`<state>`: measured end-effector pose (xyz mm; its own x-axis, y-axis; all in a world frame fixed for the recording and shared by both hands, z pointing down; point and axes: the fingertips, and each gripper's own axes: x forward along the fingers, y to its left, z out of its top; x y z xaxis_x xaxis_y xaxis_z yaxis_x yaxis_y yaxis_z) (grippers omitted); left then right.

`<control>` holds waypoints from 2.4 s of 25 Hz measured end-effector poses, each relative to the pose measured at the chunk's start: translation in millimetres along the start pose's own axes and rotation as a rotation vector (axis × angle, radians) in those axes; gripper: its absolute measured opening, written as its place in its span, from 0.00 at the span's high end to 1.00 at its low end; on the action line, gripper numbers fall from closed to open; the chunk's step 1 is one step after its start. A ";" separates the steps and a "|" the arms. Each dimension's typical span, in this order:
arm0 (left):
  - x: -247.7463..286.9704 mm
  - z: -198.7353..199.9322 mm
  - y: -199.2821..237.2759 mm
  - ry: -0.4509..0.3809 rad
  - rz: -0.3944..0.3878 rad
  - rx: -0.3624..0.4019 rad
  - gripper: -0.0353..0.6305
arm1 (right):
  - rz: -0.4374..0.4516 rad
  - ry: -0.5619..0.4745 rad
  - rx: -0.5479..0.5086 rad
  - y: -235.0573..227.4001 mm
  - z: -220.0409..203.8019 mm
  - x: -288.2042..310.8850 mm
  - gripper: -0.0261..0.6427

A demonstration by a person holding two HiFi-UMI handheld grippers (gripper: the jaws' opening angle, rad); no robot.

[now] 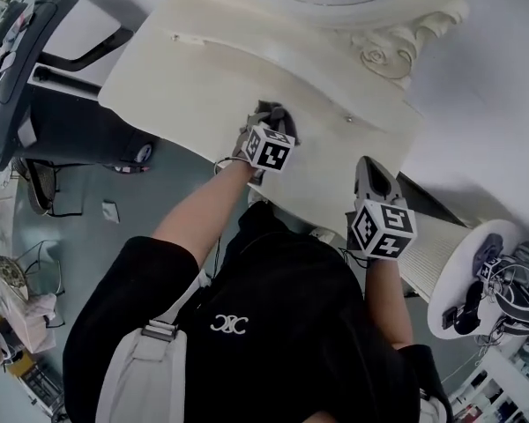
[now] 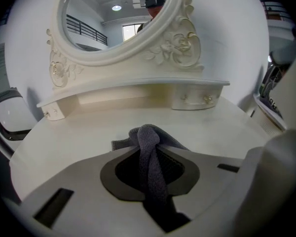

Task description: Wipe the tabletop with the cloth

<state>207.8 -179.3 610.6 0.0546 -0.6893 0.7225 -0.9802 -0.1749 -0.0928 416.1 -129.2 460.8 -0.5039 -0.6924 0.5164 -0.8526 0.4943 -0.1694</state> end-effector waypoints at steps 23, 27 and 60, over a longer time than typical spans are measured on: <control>-9.5 21.8 -285.3 0.031 -0.454 0.256 0.85 | -0.244 -0.078 0.157 -110.0 -28.3 -95.0 0.96; -13.4 22.3 -283.3 0.036 -0.483 0.190 0.86 | -0.252 -0.105 0.177 -113.3 -26.1 -101.8 0.96; -198.7 176.6 -137.7 -0.472 -0.221 -0.060 0.85 | -0.054 -0.370 0.061 -43.6 70.8 -76.7 0.96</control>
<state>365.5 -142.5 358.8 0.3275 -0.8849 0.3313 -0.9441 -0.3208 0.0764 482.1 -134.9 369.2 -0.4641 -0.8653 0.1895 -0.8805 0.4273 -0.2054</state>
